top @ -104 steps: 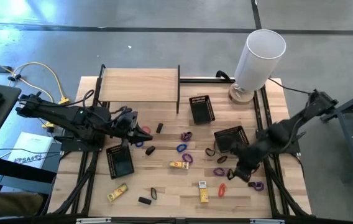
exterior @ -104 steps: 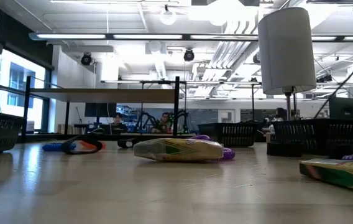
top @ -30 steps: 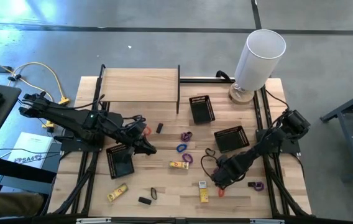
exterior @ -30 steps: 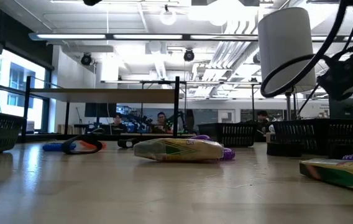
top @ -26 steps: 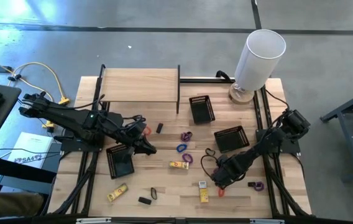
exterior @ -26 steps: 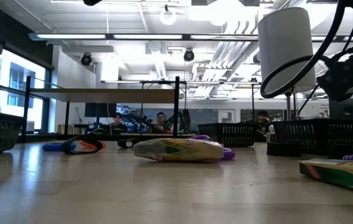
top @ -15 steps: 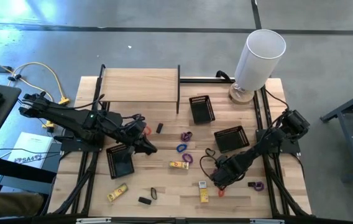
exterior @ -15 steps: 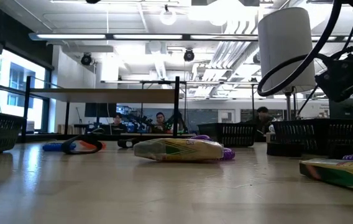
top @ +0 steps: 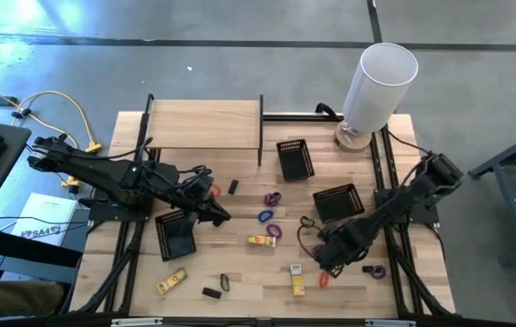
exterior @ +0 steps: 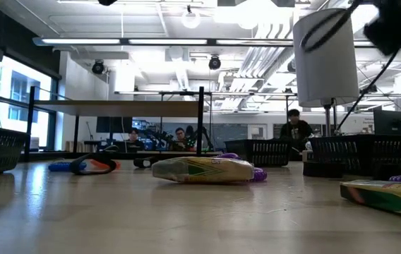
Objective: Pick & Place Office Desk Supplies
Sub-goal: Put the black rubberband into the bottom right black bin
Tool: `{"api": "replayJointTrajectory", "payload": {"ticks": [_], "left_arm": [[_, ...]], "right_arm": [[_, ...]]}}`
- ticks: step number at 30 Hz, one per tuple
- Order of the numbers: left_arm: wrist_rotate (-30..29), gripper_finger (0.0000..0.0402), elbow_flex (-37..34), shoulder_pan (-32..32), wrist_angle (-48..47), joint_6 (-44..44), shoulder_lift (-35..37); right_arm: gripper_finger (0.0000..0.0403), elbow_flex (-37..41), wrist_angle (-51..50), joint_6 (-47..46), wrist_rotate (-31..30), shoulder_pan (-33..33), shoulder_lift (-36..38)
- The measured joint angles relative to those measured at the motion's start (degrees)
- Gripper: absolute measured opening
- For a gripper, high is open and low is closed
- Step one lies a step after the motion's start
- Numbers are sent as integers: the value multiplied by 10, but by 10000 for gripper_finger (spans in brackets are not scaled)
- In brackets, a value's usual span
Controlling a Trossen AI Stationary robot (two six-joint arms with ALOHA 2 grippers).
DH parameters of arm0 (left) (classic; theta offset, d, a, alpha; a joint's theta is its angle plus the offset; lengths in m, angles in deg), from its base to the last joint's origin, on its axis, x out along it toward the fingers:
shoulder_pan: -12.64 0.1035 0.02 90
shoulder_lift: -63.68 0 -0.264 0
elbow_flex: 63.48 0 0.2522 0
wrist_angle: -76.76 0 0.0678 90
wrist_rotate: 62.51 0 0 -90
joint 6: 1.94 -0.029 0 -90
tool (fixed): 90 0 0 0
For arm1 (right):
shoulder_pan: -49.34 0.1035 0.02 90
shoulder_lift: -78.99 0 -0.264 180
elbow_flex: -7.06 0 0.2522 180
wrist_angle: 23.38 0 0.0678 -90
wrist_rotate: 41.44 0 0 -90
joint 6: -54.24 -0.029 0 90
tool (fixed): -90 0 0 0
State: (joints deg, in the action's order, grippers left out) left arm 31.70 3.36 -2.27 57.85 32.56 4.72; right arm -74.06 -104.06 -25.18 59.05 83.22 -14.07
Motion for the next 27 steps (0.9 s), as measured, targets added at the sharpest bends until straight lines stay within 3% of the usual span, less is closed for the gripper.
{"api": "replayJointTrajectory", "payload": {"ticks": [4, 10, 15, 19, 27], "left_arm": [[0, 1, 0, 0, 0, 0, 0], [0, 1, 0, 0, 0, 0, 0], [0, 1, 0, 0, 1, 0, 0], [0, 1, 0, 0, 0, 0, 0], [0, 1, 0, 0, 0, 0, 0]], "right_arm": [[4, -49, -90, 18, -55, -30, 42], [4, -44, -175, 54, -116, -119, 93], [4, -5, -123, 98, -125, -204, 107], [4, 42, -46, 145, -95, -273, 105], [4, 85, 16, 165, -77, -336, 102]]}}
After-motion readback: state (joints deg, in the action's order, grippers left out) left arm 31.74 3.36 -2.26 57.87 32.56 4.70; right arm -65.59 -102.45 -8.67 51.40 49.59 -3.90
